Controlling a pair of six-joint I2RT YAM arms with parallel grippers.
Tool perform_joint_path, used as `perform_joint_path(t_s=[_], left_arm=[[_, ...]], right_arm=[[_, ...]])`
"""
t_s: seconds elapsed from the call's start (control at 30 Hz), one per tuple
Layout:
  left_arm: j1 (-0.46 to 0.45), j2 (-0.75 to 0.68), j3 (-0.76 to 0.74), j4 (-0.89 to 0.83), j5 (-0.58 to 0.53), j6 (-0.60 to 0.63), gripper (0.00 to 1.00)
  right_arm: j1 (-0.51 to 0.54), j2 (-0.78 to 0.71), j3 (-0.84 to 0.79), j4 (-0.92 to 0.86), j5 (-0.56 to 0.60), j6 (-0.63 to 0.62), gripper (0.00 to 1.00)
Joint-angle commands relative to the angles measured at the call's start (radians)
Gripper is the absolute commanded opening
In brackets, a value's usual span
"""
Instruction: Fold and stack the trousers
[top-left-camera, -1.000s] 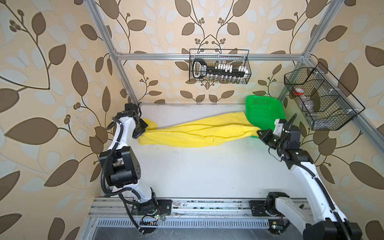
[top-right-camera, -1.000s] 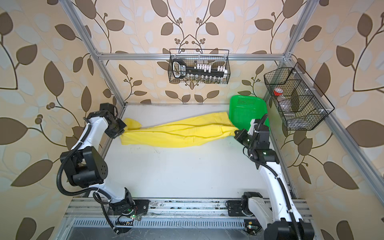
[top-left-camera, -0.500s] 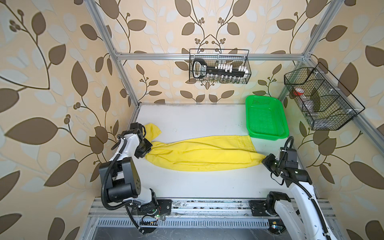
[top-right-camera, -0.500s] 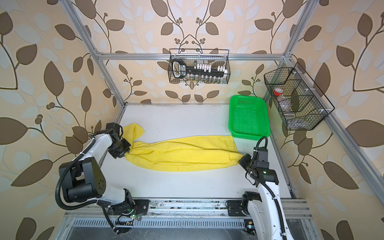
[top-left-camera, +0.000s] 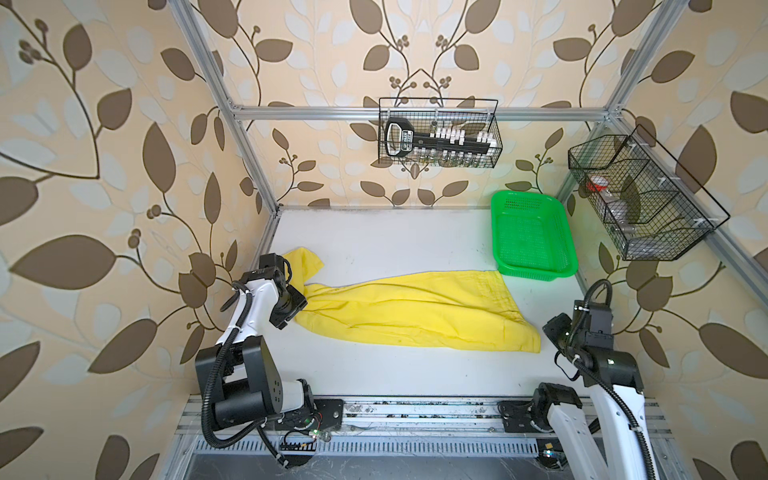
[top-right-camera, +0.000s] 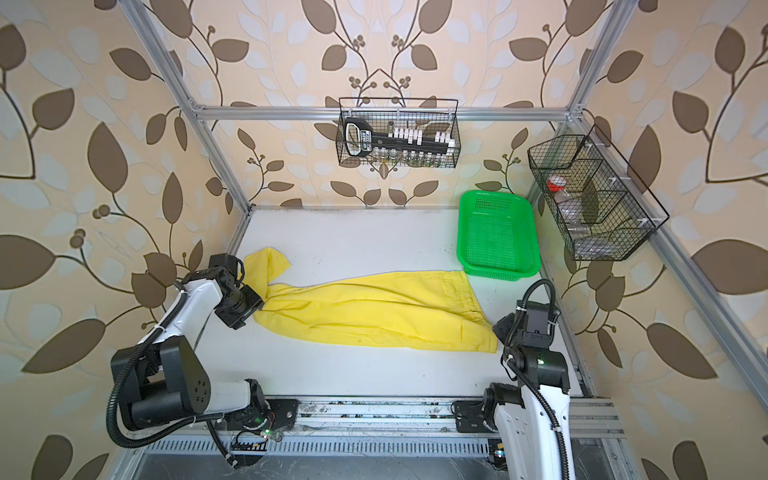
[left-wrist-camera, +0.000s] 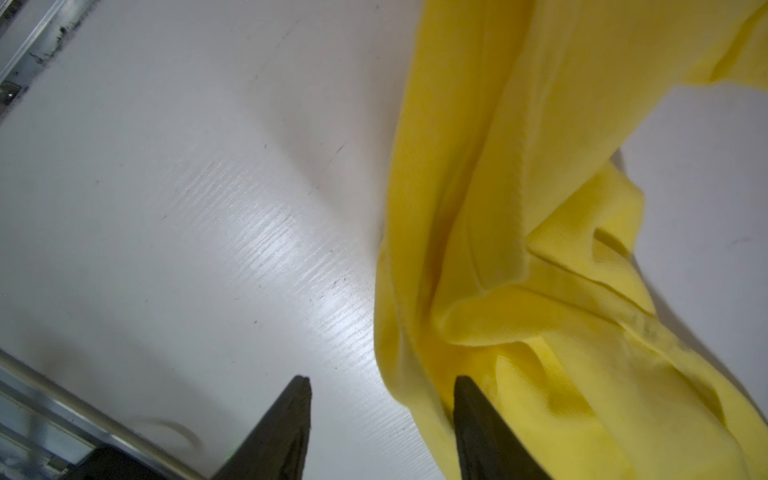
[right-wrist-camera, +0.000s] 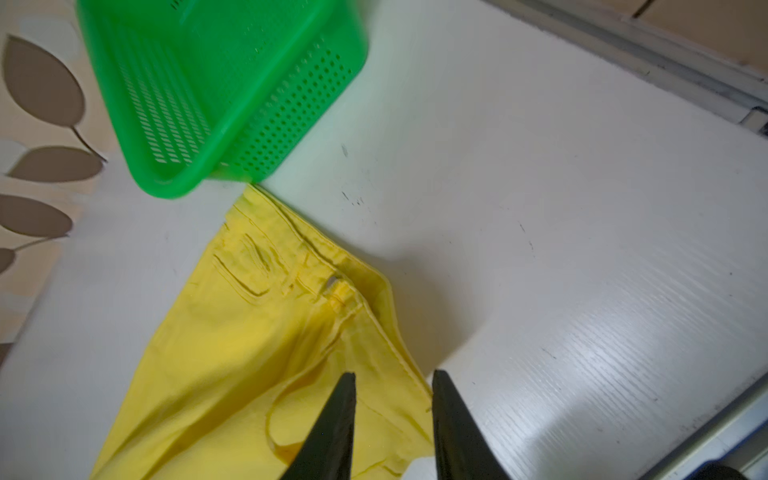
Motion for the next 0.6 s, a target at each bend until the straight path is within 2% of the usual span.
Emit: perform_joint_path(t_s=[0.0,0.03,0.1,0.13,0.23,0.3,0.43,0.57], left_arm=[[0.012,-0.024,-0.028,-0.021,0.046,-0.036,0.65],[0.012,-0.020,-0.035,-0.017,0.051,-0.038,0.66],[0.012,-0.021,-0.048,-0.001,0.048,-0.047,0.67],[0.012,-0.018,-0.043,0.000,0.042,-0.053,0.71],[0.012,0.016,-0.016,0.008,0.061,-0.049,0.72],[0.013,0.037,-0.011,0.013,0.081,-0.047,0.71],[0.013,0.036,-0.027,0.011,0.071,-0.042,0.64],[0.012,0.038,-0.041,0.005,0.062,-0.034,0.53]], right_arm=[[0.001,0.049,0.028,0.051,-0.105,-0.081,0.43],[0.009,0.078,0.035,0.076,-0.147,-0.117,0.46],[0.062,0.115,0.057,0.134,-0.158,-0.196,0.50],[0.101,0.136,0.072,0.176,-0.173,-0.239,0.52],[0.207,0.217,0.093,0.342,-0.355,-0.388,0.54],[0.308,0.278,0.099,0.420,-0.424,-0.507,0.54],[0.576,0.422,0.144,0.432,-0.400,-0.764,0.57],[0.775,0.570,0.133,0.485,-0.371,-0.925,0.60]])
